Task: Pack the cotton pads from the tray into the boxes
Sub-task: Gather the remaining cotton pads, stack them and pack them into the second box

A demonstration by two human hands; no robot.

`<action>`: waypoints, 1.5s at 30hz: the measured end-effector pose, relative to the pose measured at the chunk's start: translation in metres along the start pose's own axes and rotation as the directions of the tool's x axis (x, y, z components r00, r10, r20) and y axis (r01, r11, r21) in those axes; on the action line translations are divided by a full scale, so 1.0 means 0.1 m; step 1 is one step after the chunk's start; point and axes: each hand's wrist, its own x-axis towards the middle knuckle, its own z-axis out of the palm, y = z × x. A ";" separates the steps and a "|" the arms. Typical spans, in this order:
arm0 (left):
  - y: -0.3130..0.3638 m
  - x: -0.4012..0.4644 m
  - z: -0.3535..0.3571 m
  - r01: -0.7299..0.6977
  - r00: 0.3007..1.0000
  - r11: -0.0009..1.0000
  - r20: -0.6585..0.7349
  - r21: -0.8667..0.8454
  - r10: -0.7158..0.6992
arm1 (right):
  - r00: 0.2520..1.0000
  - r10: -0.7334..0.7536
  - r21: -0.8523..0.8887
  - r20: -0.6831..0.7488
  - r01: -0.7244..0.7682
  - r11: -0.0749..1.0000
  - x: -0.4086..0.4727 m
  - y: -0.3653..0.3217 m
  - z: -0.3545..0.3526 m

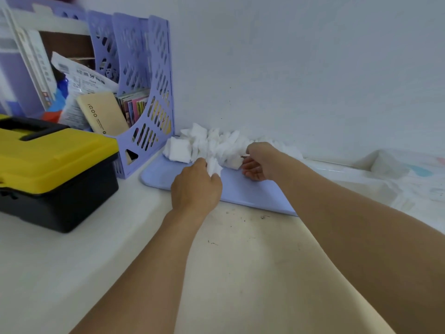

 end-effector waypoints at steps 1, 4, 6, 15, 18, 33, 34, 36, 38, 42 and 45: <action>0.00 0.02 -0.01 0.025 0.999 1.000 0.020 -0.007 -0.025 | 0.999 -0.036 -0.008 -0.041 0.035 0.999 0.01 -0.01 -0.08; -0.01 0.06 0.01 0.099 0.990 0.984 0.118 -0.146 -0.082 | 0.943 -0.219 -0.124 -0.250 0.193 0.973 0.07 -0.05 -0.36; 0.02 0.05 0.00 0.153 0.981 0.955 0.158 -0.255 -0.115 | 0.923 -0.277 -0.249 -0.267 0.212 0.945 0.10 -0.04 -0.48; 0.20 0.09 0.03 0.304 0.950 0.710 0.260 -0.635 -0.175 | 0.995 -0.097 -0.167 0.011 0.097 0.981 0.01 0.11 -0.30; 0.15 0.13 0.05 0.362 0.932 0.667 0.277 -0.651 -0.235 | 0.996 -0.043 -0.083 0.079 0.049 0.995 -0.03 0.06 -0.14; 0.13 0.16 0.02 0.284 0.866 0.447 0.026 -0.848 -0.500 | 0.994 -0.108 -0.161 0.029 0.111 0.981 -0.03 -0.15 0.24; 0.13 0.16 0.02 0.277 0.860 0.438 0.018 -0.855 -0.510 | 0.992 -0.128 -0.187 0.012 0.128 0.974 -0.03 -0.15 0.24; 0.12 0.17 0.03 0.279 0.858 0.437 0.017 -0.855 -0.514 | 0.987 -0.159 -0.255 -0.007 0.152 0.955 -0.04 -0.14 0.24; 0.12 0.17 0.03 0.291 0.860 0.439 0.031 -0.850 -0.510 | 0.986 -0.168 -0.283 -0.009 0.158 0.946 -0.04 -0.13 0.26; 0.12 0.16 0.03 0.295 0.861 0.443 0.035 -0.847 -0.507 | 0.996 -0.090 -0.272 0.003 0.088 0.958 -0.04 -0.17 0.33; 0.12 0.17 0.03 0.300 0.859 0.425 0.049 -0.854 -0.509 | 1.000 -0.016 -0.261 0.021 0.021 0.965 -0.04 -0.21 0.36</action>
